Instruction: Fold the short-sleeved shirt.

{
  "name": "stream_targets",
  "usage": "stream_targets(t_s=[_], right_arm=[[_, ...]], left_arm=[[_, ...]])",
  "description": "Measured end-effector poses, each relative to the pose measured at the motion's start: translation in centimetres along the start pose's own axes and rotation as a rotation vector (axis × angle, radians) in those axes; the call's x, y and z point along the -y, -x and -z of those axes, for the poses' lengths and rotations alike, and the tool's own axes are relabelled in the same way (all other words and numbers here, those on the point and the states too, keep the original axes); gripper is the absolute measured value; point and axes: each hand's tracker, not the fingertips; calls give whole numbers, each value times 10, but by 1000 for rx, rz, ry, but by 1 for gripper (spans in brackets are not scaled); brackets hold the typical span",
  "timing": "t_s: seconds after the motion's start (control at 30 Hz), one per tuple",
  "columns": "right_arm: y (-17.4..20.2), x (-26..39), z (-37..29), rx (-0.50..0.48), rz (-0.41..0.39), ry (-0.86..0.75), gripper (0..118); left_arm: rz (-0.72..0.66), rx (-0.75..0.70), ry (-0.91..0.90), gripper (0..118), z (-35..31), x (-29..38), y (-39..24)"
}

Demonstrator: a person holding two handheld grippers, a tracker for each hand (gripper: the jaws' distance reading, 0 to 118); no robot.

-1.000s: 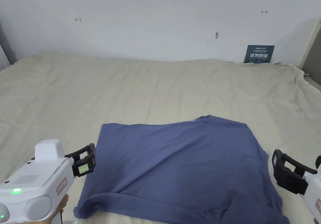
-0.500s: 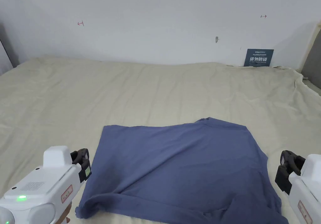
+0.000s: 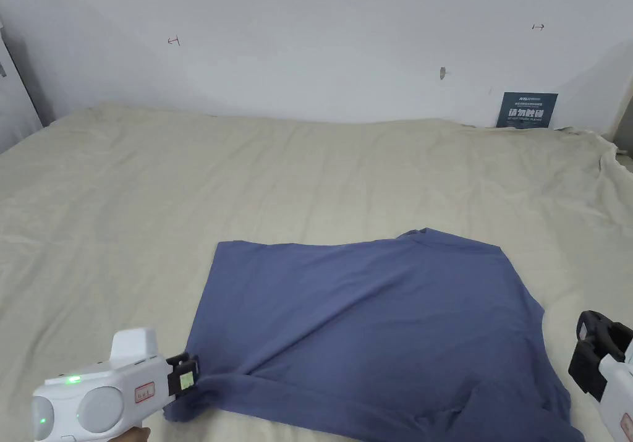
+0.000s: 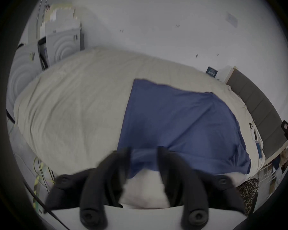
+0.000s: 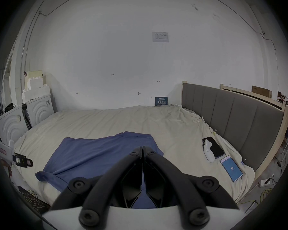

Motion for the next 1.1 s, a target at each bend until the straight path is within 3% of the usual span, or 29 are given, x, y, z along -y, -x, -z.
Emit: stream_targets(t_s=[0.03, 0.1, 0.33, 0.47, 0.5, 0.53, 0.57, 0.73, 0.83, 0.9, 0.97, 1.0, 1.1], right_arm=[[-1, 1, 0, 1, 0, 4, 0], [-2, 4, 0, 2, -2, 15, 0], [-10, 8, -1, 14, 6, 40, 0], [-15, 10, 0, 26, 8, 48, 0], [-15, 10, -1, 29, 9, 50, 0], [-17, 10, 0, 32, 11, 53, 0], [-18, 11, 0, 34, 11, 57, 0], [-28, 20, 6, 36, 33, 108, 0], [-37, 38, 22, 5, 43, 244, 1], [-44, 57, 33, 2, 72, 332, 13], [-48, 78, 42, 7, 89, 412, 59], [-49, 88, 46, 4, 98, 460, 72], [-49, 116, 53, 7, 98, 545, 74]], left_arm=[[0, -23, 22, 82, 5, 3, 2], [9, -48, 32, 94, 16, 10, 4], [68, -127, 117, 92, 55, 25, 6], [93, -140, 169, 63, 73, 29, 7], [95, -121, 176, 51, 75, 30, 7], [97, -102, 179, 27, 76, 31, 9], [93, -83, 179, 12, 75, 31, 8], [119, -56, 113, 5, 53, 25, 3], [134, -39, 85, 5, 42, 20, 4], [133, -20, 69, 5, 35, 17, 5], [135, -15, 58, 5, 30, 14, 4], [140, -11, 53, 5, 30, 13, 5], [144, -5, 46, 5, 28, 10, 4]])
